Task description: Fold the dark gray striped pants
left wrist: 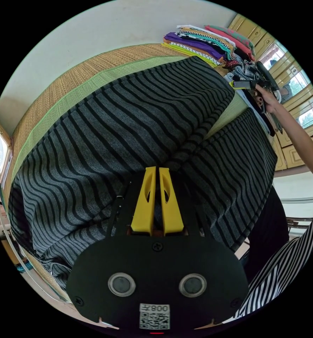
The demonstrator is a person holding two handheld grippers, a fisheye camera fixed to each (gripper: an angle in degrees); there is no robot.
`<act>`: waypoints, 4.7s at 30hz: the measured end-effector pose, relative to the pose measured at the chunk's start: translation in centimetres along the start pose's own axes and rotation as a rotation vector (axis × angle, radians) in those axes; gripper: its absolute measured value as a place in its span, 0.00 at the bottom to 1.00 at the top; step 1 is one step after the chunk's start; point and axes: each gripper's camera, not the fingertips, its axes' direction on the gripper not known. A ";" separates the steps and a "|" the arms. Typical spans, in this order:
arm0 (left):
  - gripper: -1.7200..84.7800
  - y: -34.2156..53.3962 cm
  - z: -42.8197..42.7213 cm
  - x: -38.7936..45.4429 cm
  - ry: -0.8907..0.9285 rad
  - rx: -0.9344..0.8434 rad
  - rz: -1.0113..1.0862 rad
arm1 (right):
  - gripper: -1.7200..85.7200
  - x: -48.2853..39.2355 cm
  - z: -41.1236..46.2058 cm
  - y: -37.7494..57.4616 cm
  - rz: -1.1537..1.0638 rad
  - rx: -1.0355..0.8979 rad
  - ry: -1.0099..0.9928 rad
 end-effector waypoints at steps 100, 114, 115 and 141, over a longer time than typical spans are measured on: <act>0.02 53.2 -6.0 -47.4 0.030 0.395 -1.019 | 0.02 -66.0 55.8 -5.2 -0.692 -0.092 0.086; 0.02 61.4 -6.2 -44.0 0.096 0.514 -0.880 | 0.02 -65.9 56.8 -4.3 -0.553 -0.076 0.012; 0.02 62.9 -6.5 -42.8 0.108 0.533 -0.853 | 0.02 -66.1 56.0 -3.1 -0.578 -0.057 -0.015; 0.02 71.6 -2.9 -29.8 0.027 0.269 -0.779 | 0.02 -66.1 52.8 21.4 -0.676 -0.272 -0.166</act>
